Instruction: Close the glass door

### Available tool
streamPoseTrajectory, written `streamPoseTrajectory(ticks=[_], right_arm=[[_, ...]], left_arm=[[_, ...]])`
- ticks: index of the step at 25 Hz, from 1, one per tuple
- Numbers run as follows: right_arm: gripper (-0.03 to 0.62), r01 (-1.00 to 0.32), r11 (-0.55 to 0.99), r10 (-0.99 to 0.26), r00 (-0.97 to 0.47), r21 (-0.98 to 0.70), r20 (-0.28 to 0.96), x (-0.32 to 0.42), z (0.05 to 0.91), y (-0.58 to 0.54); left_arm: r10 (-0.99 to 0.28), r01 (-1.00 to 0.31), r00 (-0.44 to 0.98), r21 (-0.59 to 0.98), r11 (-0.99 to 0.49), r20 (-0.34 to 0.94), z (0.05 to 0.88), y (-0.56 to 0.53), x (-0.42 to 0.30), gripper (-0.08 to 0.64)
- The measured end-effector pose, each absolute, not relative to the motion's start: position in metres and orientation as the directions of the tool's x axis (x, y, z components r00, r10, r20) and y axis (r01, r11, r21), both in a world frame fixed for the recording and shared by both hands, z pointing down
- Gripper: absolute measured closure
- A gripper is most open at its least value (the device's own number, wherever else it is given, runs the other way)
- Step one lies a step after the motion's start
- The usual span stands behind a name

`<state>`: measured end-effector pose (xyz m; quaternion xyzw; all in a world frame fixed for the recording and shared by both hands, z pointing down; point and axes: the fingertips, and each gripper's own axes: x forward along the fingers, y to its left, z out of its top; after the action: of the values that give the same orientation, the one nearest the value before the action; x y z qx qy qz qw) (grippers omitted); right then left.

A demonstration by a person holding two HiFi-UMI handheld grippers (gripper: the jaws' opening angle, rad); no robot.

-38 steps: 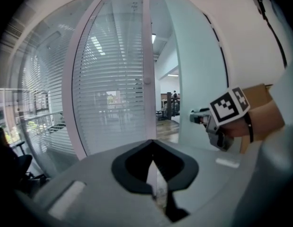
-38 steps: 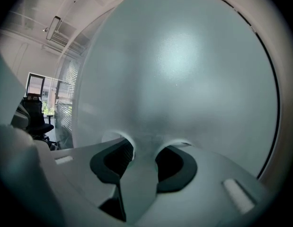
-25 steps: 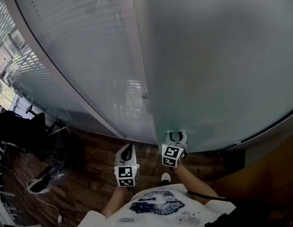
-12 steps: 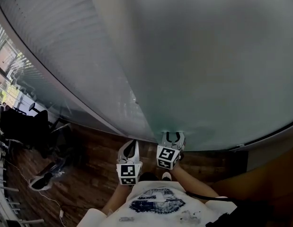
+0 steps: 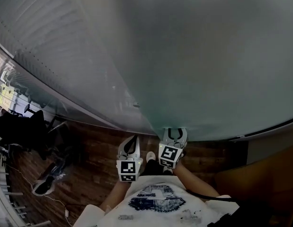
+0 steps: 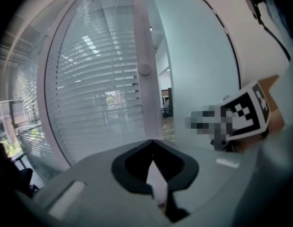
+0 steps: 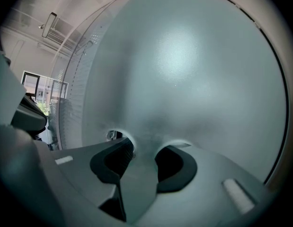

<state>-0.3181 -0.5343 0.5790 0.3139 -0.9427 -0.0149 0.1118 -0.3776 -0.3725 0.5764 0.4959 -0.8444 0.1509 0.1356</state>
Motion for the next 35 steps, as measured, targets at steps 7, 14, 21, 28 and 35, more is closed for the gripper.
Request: streamPoseTrajectory(ticks=[7, 14, 21, 28, 35], right_arm=[[0.446, -0.6, 0.795, -0.605, -0.776, 0.085, 0.178, -0.323, 0.577, -0.539], [0.446, -0.607, 0.791, -0.611, -0.776, 0.08, 0.154, -0.327, 0.573, -0.548], [0.446, -0.613, 0.785, -0.619, -0.774, 0.089, 0.134, -0.331, 0.57, -0.556], [0.445, -0.626, 0.774, -0.633, -0.765, 0.09, 0.123, -0.336, 0.57, -0.567], [0.445, -0.636, 0.766, -0.643, -0.757, 0.094, 0.113, -0.346, 0.574, -0.578]], left_arm=[[-0.853, -0.917, -0.396, -0.109, 0.383, 0.341, 0.565, -0.396, -0.402, 0.557], [-0.907, -0.962, -0.271, -0.074, 0.261, 0.321, 0.565, -0.42, -0.41, 0.557], [-0.942, -0.989, -0.15, -0.047, 0.142, 0.299, 0.571, -0.438, -0.409, 0.557], [-0.948, -0.998, -0.061, -0.015, 0.06, 0.312, 0.576, -0.448, -0.398, 0.557], [-0.95, -0.999, -0.035, -0.024, 0.03, 0.309, 0.577, -0.451, -0.403, 0.558]])
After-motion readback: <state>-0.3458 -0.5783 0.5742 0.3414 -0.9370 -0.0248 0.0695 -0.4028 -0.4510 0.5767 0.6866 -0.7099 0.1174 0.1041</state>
